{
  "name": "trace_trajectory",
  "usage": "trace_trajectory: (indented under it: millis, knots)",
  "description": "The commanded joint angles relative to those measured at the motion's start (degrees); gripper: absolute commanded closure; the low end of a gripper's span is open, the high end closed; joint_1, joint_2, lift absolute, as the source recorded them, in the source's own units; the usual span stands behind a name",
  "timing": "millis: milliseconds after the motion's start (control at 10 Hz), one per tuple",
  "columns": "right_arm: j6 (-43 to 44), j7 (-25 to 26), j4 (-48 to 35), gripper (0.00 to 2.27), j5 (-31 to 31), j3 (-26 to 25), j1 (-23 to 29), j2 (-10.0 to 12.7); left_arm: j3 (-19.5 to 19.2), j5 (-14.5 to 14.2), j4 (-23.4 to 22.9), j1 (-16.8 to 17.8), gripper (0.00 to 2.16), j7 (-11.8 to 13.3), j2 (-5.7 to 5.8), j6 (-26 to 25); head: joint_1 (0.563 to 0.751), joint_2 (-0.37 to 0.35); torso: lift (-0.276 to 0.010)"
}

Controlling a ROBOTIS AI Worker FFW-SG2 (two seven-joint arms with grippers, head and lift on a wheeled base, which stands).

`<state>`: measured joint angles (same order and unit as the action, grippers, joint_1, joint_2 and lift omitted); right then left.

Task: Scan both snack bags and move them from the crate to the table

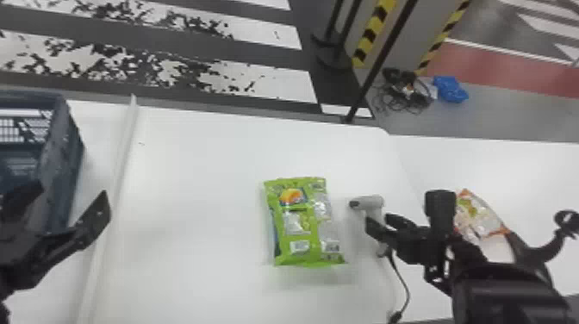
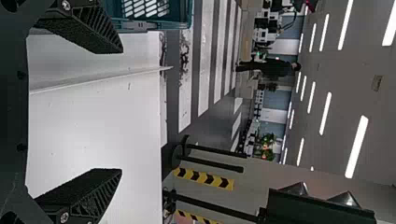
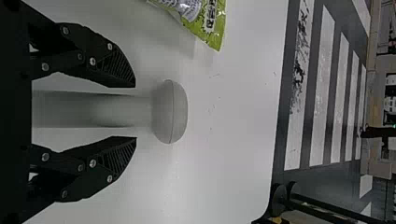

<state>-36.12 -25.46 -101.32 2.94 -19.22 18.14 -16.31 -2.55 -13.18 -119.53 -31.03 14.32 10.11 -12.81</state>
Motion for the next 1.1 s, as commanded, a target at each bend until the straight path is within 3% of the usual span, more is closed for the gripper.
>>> trace_trajectory:
  millis: [0, 200, 500, 800, 1000]
  knots:
    - [0.48, 0.15, -1.42, 0.05, 1.11, -0.91, 1.11, 0.14, 0.00, 0.00, 0.00, 0.00, 0.09, 0.00, 0.00, -0.16, 0.695, -0.288, -0.088]
    - [0.48, -0.38, -6.69, 0.05, 6.82, -4.07, 4.62, 0.93, -0.09, 0.00, 0.09, 0.00, 0.09, 0.00, -0.09, -0.16, 0.695, -0.291, -0.088]
    - [-7.43, -10.49, -9.51, 0.06, 15.87, -7.41, 5.94, 1.63, 0.00, 0.00, 0.09, 0.00, 0.09, 0.00, -0.18, -0.16, 0.695, -0.261, -0.088]
    - [-13.41, -18.40, -8.72, 0.07, 17.81, -6.71, 4.62, 1.45, 0.00, 0.00, 0.09, 0.00, 0.09, 0.00, 0.00, -0.16, 0.695, -0.209, -0.088]
    - [-14.99, -19.89, -6.25, 0.07, 16.66, -3.89, 2.95, 0.14, 0.00, -0.18, 0.09, 0.00, 0.09, 0.00, 0.09, -0.33, 0.695, -0.176, -0.088]
